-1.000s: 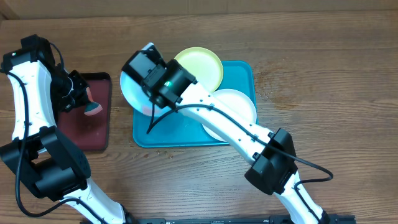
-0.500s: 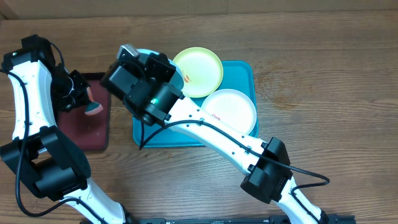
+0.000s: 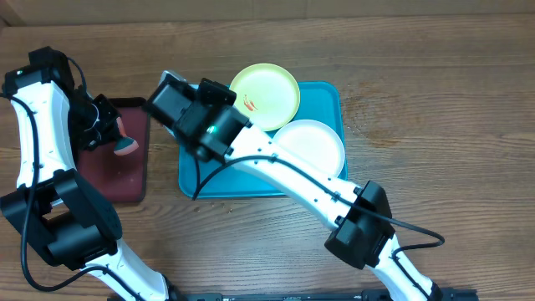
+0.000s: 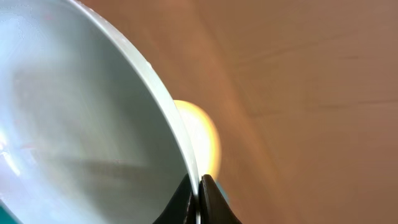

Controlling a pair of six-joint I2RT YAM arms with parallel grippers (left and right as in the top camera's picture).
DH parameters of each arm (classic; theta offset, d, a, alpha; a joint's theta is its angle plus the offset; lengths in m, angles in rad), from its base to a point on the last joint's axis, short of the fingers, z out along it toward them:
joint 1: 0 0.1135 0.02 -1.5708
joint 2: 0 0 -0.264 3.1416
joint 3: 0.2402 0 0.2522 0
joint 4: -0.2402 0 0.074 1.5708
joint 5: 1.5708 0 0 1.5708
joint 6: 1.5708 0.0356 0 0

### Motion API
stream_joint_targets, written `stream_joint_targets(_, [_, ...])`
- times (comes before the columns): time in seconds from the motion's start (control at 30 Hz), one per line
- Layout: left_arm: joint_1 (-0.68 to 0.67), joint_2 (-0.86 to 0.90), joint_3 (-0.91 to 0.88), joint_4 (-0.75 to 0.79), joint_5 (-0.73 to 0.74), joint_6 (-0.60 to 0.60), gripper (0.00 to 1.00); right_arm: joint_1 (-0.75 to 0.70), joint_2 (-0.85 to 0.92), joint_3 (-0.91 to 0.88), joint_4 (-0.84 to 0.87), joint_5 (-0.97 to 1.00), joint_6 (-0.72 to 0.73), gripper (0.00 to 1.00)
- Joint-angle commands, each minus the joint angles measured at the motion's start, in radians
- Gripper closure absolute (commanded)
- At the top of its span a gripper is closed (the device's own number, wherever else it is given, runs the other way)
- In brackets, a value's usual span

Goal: Clean dirty plates on tray and stack at the side
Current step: 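Carry the light blue plate right and set it on the table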

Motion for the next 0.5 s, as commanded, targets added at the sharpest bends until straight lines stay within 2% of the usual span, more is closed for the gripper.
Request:
stream_joint_targets(0.0, [-0.002, 0.001, 0.007, -0.004, 0.014, 0.026, 0.96, -0.076, -0.025, 0.030, 0.013, -0.077, 0.135, 0.96])
stream_joint_targets(0.07, [-0.002, 0.001, 0.007, -0.002, 0.014, 0.026, 0.96, -0.115, -0.061, 0.038, 0.026, -0.089, 0.192, 0.96])
stream_joint_targets(0.13, [-0.002, 0.001, 0.007, 0.000, 0.014, 0.026, 0.96, -0.180, -0.098, 0.040, 0.026, -0.224, 0.210, 0.96])
stream_joint_targets(0.2, [-0.002, 0.001, 0.007, 0.000, 0.014, 0.026, 0.95, -0.338, -0.129, 0.040, -0.016, -0.536, 0.269, 0.96])
stream_joint_targets(0.33, [-0.002, 0.001, 0.007, 0.000, 0.015, 0.026, 0.96, -0.588, -0.116, 0.027, -0.120, -0.933, 0.279, 0.96])
stream_joint_targets(0.47, [-0.002, 0.001, 0.007, 0.006, 0.015, 0.026, 0.96, -0.798, -0.089, -0.010, -0.230, -1.034, 0.283, 0.96])
